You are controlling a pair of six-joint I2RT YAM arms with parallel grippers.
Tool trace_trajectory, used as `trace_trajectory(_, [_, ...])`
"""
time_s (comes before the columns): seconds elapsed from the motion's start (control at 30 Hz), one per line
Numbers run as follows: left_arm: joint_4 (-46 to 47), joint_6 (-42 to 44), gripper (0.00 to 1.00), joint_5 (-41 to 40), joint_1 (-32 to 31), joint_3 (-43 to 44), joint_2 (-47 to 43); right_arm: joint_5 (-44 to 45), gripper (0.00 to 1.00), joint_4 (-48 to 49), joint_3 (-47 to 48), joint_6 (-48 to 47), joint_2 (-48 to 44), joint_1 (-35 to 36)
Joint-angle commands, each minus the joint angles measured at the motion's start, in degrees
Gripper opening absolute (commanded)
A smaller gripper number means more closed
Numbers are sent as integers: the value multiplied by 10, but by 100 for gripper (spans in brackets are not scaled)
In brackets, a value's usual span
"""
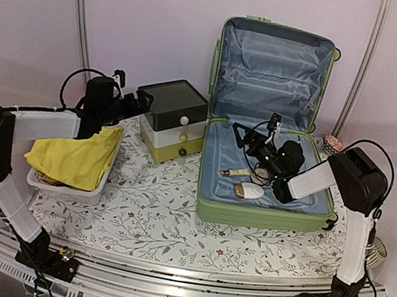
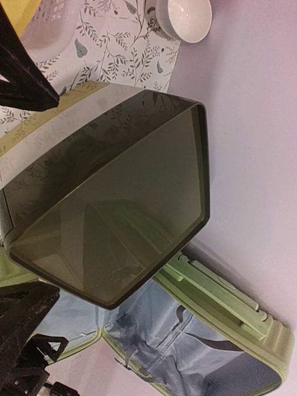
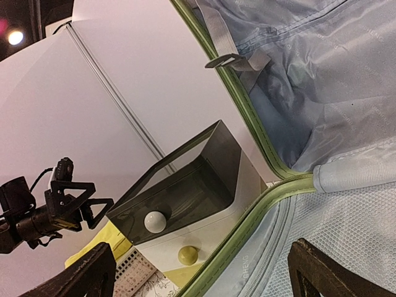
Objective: Open, take out, and arrange the luggage
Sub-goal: Move the storage box to the center of the board.
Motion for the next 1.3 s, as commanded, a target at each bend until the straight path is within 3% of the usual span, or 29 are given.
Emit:
trace_trajectory(0.0, [22,-3,98,29,9,3,6,-2,99,-7,-12,-4,-35,6])
trace_trajectory(0.37, [33,-2,98,37,28,2,7,-6,99,-11,-16,15,-36,4])
trace_trajectory(0.7, [-12,24,98,35,48,-9,-36,-8,99,-107,-17,-8,-71,-16])
trace_trajectory(1.0, [-108,48,98,48,64,-19,-121,-7,99,-313,14,-106,-138,-17])
trace_trajectory(1.27, [-224,56,98,111,96,-5,-170,21,99,-556,122,-214,-160,-17])
